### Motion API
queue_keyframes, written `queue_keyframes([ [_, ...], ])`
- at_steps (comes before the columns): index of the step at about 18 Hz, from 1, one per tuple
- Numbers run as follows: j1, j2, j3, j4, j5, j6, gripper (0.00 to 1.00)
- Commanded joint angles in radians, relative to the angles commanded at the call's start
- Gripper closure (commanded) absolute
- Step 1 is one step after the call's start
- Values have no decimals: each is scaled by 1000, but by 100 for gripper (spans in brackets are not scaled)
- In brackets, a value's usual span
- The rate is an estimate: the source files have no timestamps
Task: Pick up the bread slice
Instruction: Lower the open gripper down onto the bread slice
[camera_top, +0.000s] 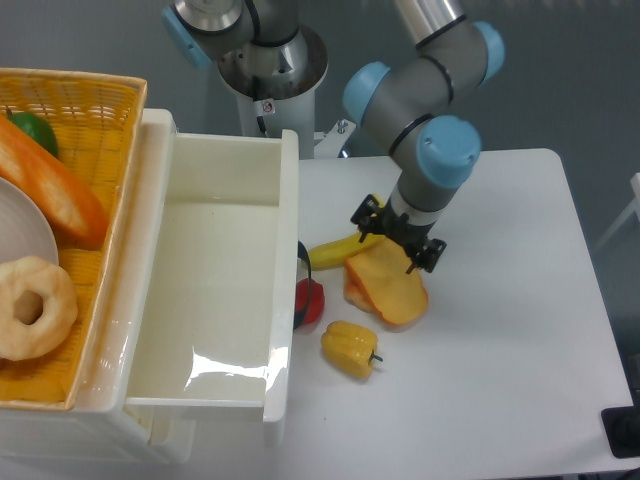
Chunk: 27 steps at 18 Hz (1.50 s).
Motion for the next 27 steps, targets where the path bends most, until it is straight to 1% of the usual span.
queue_keyframes([
  [6, -18, 0, -8, 0, -2, 2, 0],
  [9, -20, 0, -8, 3, 2, 0, 10],
  [11, -20, -5, -8, 5, 2, 0, 15],
  [12, -20, -6, -8, 5, 2, 0, 15],
  [14, -22, -8, -8, 5, 3, 0, 21],
  [19, -22, -14, -6, 9, 3, 0, 23],
  [20, -22, -14, -5, 9, 3, 0, 25],
  [22, -22, -15, -5, 9, 3, 3, 40],
  [27, -15, -14, 1, 6, 3, 5, 87],
])
